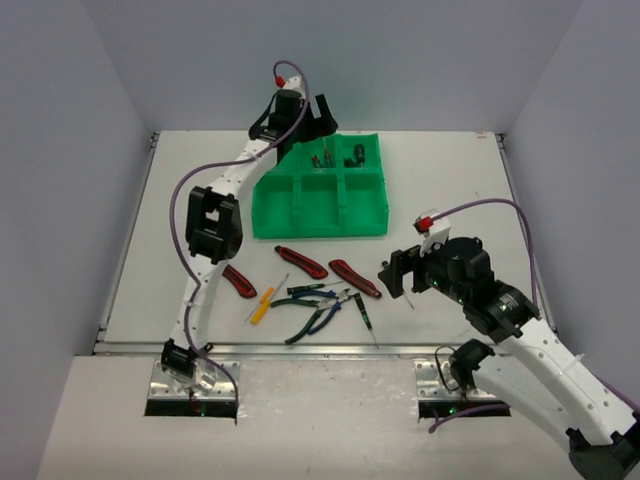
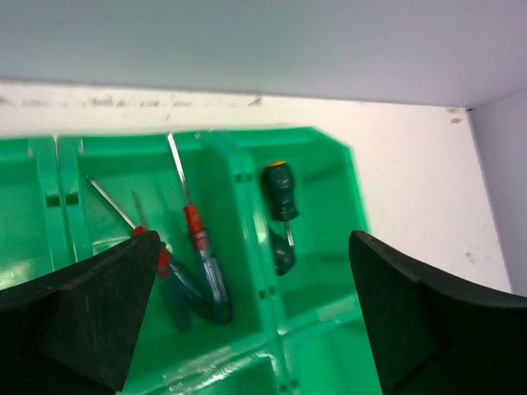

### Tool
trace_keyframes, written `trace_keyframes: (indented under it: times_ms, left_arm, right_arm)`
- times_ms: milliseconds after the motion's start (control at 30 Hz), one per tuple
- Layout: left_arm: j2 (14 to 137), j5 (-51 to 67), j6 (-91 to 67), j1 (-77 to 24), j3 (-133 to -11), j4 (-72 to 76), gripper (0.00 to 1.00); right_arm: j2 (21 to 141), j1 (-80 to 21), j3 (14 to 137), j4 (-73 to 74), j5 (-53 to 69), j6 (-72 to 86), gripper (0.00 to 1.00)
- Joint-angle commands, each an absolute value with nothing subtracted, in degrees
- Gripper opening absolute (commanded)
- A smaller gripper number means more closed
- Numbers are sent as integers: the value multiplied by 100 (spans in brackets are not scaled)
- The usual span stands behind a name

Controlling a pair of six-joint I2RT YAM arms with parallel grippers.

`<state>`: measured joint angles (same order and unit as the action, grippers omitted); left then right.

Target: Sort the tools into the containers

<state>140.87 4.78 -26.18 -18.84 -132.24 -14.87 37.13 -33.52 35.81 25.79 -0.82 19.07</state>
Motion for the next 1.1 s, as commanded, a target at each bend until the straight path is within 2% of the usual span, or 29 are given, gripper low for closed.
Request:
trace_keyframes:
  times_ms: [0, 167, 300, 367, 533, 600, 667, 800, 900, 1067]
  left_arm:
    - [12390, 367, -2422, -2021, -13272, -1074, 100]
    - [10813, 138, -2299, -2078, -12322, -1076, 100]
    - [9194, -361, -2328, -2083, -10686, -1201, 100]
    - [7682, -723, -2504, -2083, -8871, -1200, 100]
    - [5594, -1121, -2885, -2074, -6158, -1476, 100]
    - [5009, -1007, -2907, -2080, -5778, -1724, 100]
    - [4811, -772, -2808, -2083, -5504, -2089, 100]
    - [4542, -449, -2483, -2083, -5263, -2861, 100]
    - [4279, -436, -2210, -2083, -5001, -3177, 100]
    - [3983, -398, -2128, -2092, -4773, -3214, 100]
  right_arm:
    - [3831, -3355, 3518, 2322, -68, 1960, 99]
    - [4267, -3355, 3537, 2182, -724, 2401, 99]
    - [4653, -3349, 3679, 2174, -1027, 2494, 99]
    - [4933, -3349, 3796, 2258, -1439, 2352, 99]
    - [6107, -3257, 4042, 2709, -1998, 2113, 96]
    - [6624, -3147, 4173, 2775, -1877, 2047, 87]
    - [7168, -2974, 4257, 2730, -1557, 1960, 68]
    - [8053, -2682, 4370, 2548, -1256, 1701, 53]
    - [8405, -2498, 4394, 2417, -903, 1613, 49]
    - [8822, -2479, 4264, 2186, -566, 1643, 48]
